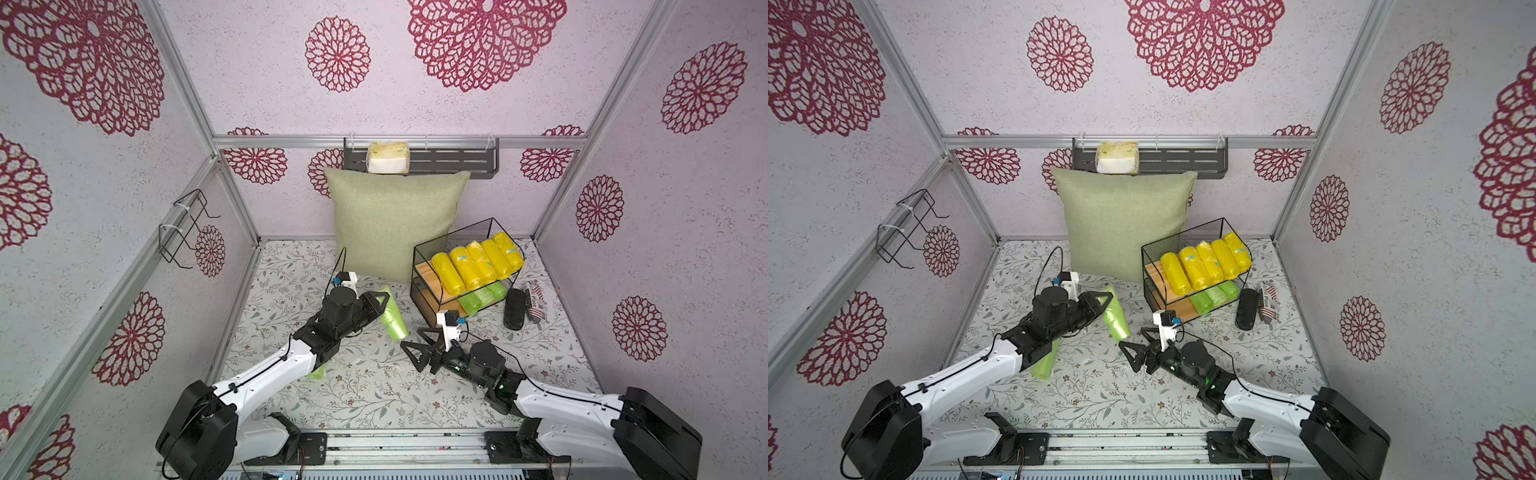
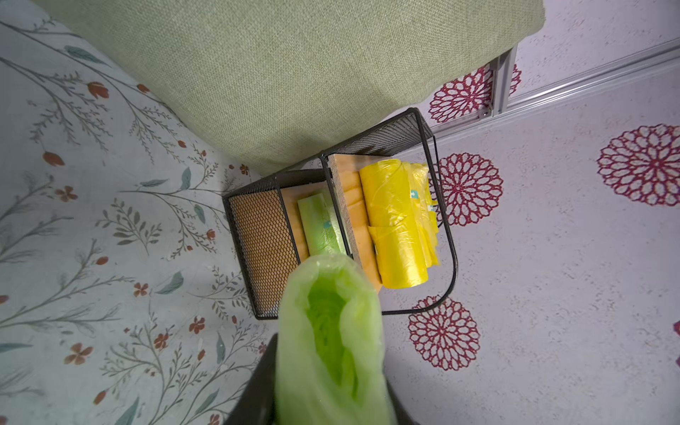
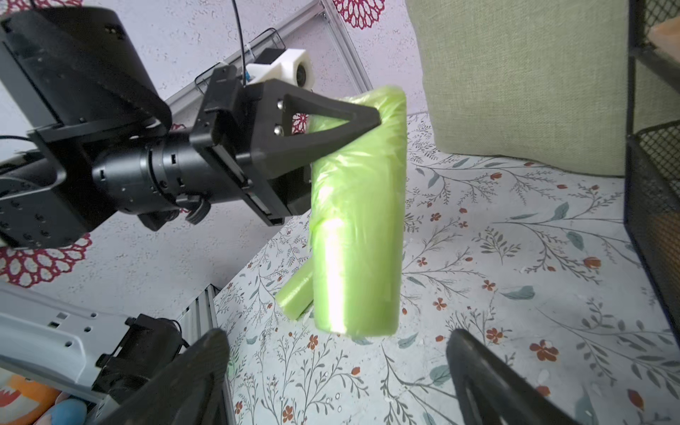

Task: Sort the rolls of trash bags by color and place them on the shelf
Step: Pick up the roll of trash bags from the center of the board.

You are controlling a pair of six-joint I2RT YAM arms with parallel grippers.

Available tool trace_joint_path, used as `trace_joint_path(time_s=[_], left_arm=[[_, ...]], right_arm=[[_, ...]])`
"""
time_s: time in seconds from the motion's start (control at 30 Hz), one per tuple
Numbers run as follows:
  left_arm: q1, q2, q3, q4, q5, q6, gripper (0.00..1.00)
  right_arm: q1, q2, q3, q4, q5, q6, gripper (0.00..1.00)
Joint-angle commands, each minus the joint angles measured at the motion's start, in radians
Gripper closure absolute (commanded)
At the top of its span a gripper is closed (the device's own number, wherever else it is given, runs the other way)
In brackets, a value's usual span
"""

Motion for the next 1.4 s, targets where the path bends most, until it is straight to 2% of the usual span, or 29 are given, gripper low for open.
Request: trace_joint_path(time_s=[0.0, 0.2, 0.3, 0.47, 0.53, 0.63, 0.77, 0.93, 1.03, 1.17, 1.37], left_arm=[[-0.019, -0.04, -0.007, 0.145, -0.012, -0.088, 0.72], [-0.037, -0.061, -0.019, 0.17, -0.032, -0.104, 0.71], [-0.038, -0.055, -0.03, 0.193, -0.024, -0.121, 0.7], [-0.038, -0.041, -0.049, 0.237, -0.019, -0.152, 0.67], [-0.038, -0.044, -0.05, 0.225, -0.022, -0.137, 0.62], [-0.036, -0.06, -0.061, 0.201, -0.054, -0.109, 0.49], [-0.032, -0.105, -0.07, 0.104, -0.118, -0.008, 0.31], [0.024, -0.169, -0.067, -0.037, -0.141, 0.117, 0.21], [0.075, -0.204, -0.034, -0.148, -0.125, 0.21, 0.18], [0.095, -0.221, 0.033, -0.305, -0.176, 0.352, 0.16], [0.1, -0.197, 0.076, -0.347, -0.178, 0.422, 0.15]], right_arm=[[0.01, 0.047, 0.038, 0.198, 0.077, 0.039, 0.02], [0.013, 0.152, 0.072, 0.302, 0.076, 0.047, 0.07], [0.013, 0.19, 0.091, 0.332, 0.06, 0.051, 0.18], [0.012, 0.225, 0.09, 0.38, 0.043, 0.055, 0.48], [0.011, 0.213, 0.082, 0.369, 0.037, 0.047, 0.56], [-0.001, 0.17, 0.066, 0.314, 0.028, 0.025, 0.64], [-0.045, 0.071, 0.056, 0.159, -0.027, -0.011, 0.69], [-0.122, -0.101, 0.033, -0.109, -0.113, -0.053, 0.71], [-0.18, -0.233, 0.025, -0.324, -0.172, -0.083, 0.72], [-0.269, -0.397, 0.021, -0.606, -0.246, -0.098, 0.72], [-0.353, -0.511, 0.029, -0.88, -0.3, -0.085, 0.72]])
